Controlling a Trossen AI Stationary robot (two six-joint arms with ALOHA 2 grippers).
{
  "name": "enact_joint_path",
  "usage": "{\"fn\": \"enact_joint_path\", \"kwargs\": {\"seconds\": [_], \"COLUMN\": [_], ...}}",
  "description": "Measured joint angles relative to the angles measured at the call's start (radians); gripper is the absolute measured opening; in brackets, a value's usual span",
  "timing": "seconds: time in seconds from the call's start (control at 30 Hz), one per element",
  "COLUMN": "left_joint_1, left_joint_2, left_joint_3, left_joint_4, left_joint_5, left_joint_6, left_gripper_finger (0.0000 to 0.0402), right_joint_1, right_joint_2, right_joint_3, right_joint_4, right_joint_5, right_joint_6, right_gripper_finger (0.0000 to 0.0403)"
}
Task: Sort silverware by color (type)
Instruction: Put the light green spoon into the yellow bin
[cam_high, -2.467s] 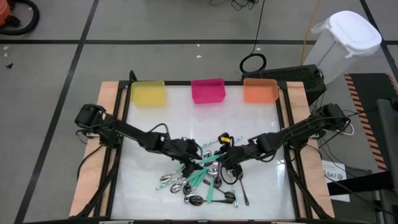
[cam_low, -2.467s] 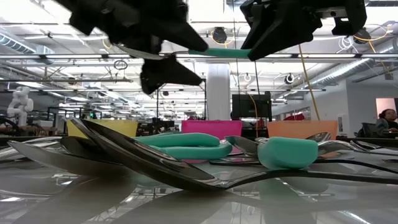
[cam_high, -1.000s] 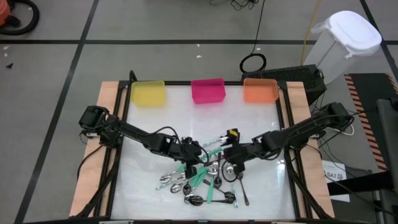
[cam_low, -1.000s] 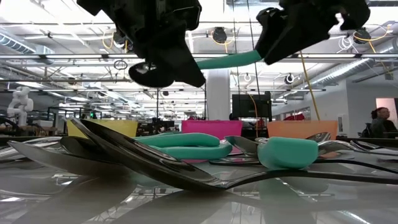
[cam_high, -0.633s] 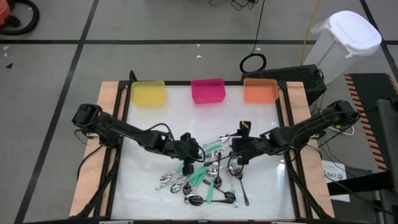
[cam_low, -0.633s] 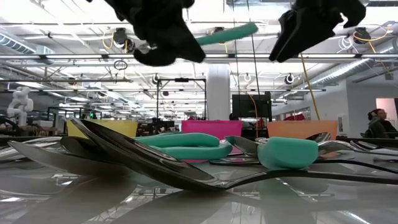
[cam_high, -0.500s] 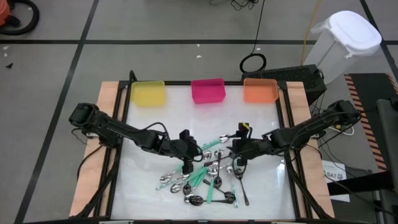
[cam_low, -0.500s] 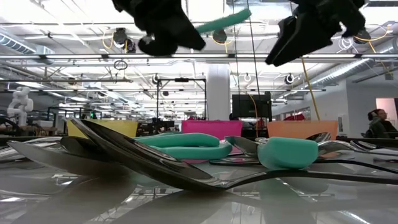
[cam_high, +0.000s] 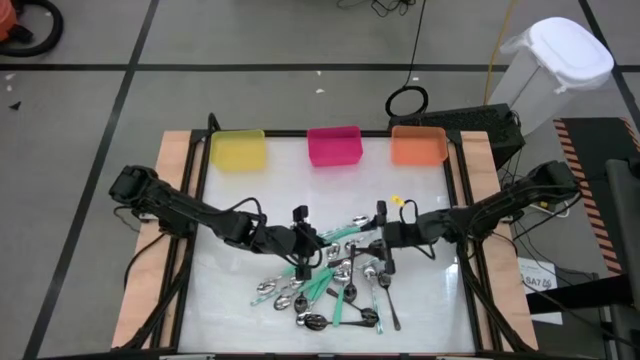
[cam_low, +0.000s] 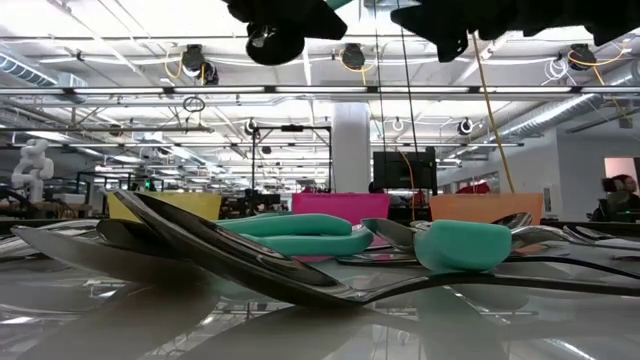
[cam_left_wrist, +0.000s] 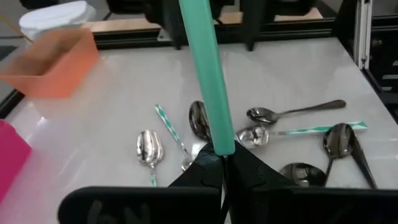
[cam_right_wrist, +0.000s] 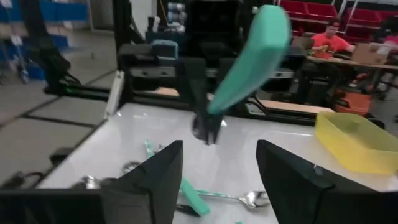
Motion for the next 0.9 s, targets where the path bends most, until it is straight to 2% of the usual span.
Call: {"fn": "enact_joint_path", "kwargs": {"seconds": [0.43, 0.77, 0.9], "left_joint_1": [-0.01, -0.014, -0.01], "left_joint_2": [0.001, 0.013, 0.024], "left_joint_3": [0.0, 0.0, 0.0], "left_joint_4": [-0.166, -0.194, -0.184], "left_joint_5": [0.003, 0.014, 0.024], "left_joint_6": [-0.069, -0.122, -0.123], "left_gripper_finger": [0.0, 0.0, 0.0], "right_joint_1": [-0.037, -0.076, -0.084], "right_joint_2": [0.0, 0.016, 0.036], "right_joint_3": [0.0, 0.001, 0.012], "right_joint_4": [0.015, -0.009, -0.01], "right_joint_5": [0.022, 0.016, -0.029], "right_joint_6": [0.188, 0.225, 0.225], "right_gripper_finger": [0.0199, 0.0199, 0.0188]}}
